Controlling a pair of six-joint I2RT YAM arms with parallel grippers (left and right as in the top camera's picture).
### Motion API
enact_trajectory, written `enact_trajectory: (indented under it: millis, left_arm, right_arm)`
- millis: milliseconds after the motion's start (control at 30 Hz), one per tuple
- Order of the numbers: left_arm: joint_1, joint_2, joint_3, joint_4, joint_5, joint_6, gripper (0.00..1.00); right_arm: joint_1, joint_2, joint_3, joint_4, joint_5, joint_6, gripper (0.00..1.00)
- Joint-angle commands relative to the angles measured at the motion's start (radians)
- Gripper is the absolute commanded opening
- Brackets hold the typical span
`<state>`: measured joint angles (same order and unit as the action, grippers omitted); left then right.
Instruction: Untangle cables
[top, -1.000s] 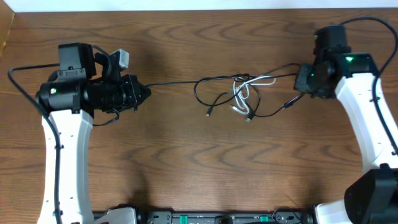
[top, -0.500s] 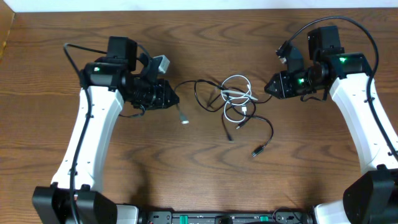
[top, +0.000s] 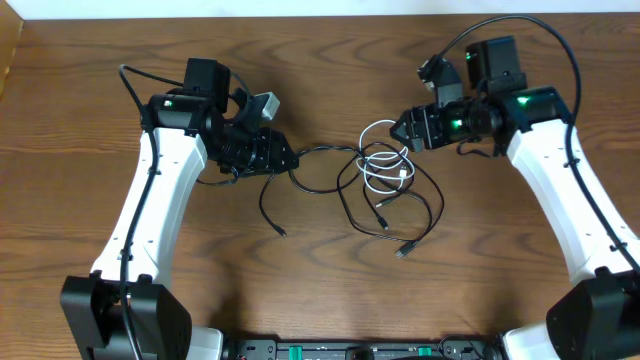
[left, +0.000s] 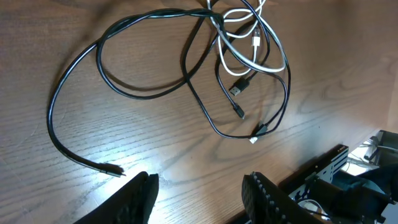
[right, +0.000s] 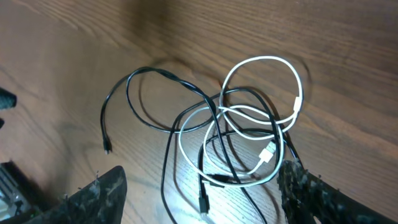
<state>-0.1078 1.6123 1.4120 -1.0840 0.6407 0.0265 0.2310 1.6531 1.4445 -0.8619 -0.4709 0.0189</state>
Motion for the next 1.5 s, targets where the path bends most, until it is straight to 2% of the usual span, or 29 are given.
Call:
enact_trajectory:
  millis: [0, 133, 233, 300, 367, 400, 533, 633, 800, 867, 1033, 1067, 1300, 1467]
  left_arm:
    - [-0.002, 0.003, -0.001, 0.000, -0.002, 0.005, 0.51]
    - [0.000, 0.004, -0.001, 0.018, -0.002, -0.070, 0.56]
    - [0.000, 0.004, -0.001, 0.057, -0.002, -0.127, 0.57]
    - [0.000, 0.006, -0.001, 0.077, -0.002, -0.153, 0.57]
    - [0.000, 0.012, -0.001, 0.090, -0.002, -0.164, 0.57]
    - [0.000, 0.018, -0.001, 0.096, -0.002, -0.164, 0.57]
    - [0.000, 0.049, -0.001, 0.105, -0.002, -0.164, 0.57]
    - [0.000, 0.083, -0.001, 0.111, -0.002, -0.164, 0.57]
    - [0.000, 0.116, -0.001, 0.130, 0.002, -0.171, 0.56]
    - [0.000, 0.116, -0.001, 0.137, 0.002, -0.171, 0.56]
    - [-0.002, 0.116, -0.001, 0.149, 0.002, -0.172, 0.56]
    - [-0.002, 0.116, -0.001, 0.151, 0.002, -0.171, 0.56]
    - [-0.002, 0.116, -0.001, 0.158, 0.002, -0.172, 0.56]
    - [-0.002, 0.116, -0.001, 0.158, 0.003, -0.172, 0.56]
  right_arm:
    - [0.035, 0.064, 0.000, -0.001, 0.048, 0.001, 0.74]
    - [0.076, 0.159, 0.000, -0.030, 0.045, -0.187, 0.84]
    - [0.106, 0.244, 0.000, -0.063, -0.024, -0.334, 0.82]
    - [0.122, 0.279, 0.000, -0.078, -0.049, -0.379, 0.80]
    - [0.135, 0.305, 0.000, -0.076, -0.048, -0.391, 0.75]
    - [0.138, 0.313, 0.000, -0.076, -0.048, -0.395, 0.68]
    - [0.139, 0.316, 0.000, -0.077, -0.129, -0.400, 0.52]
    - [0.142, 0.315, 0.000, -0.079, -0.231, -0.431, 0.50]
    - [0.158, 0.323, -0.001, -0.111, -0.224, -0.431, 0.45]
    - [0.169, 0.326, -0.001, -0.112, -0.227, -0.431, 0.41]
    - [0.188, 0.326, -0.001, -0.096, -0.346, -0.431, 0.07]
    - [0.191, 0.326, -0.001, -0.089, -0.369, -0.431, 0.03]
    - [0.196, 0.323, 0.002, -0.070, -0.392, -0.331, 0.01]
    - [0.154, 0.292, 0.083, -0.134, -0.551, -0.321, 0.01]
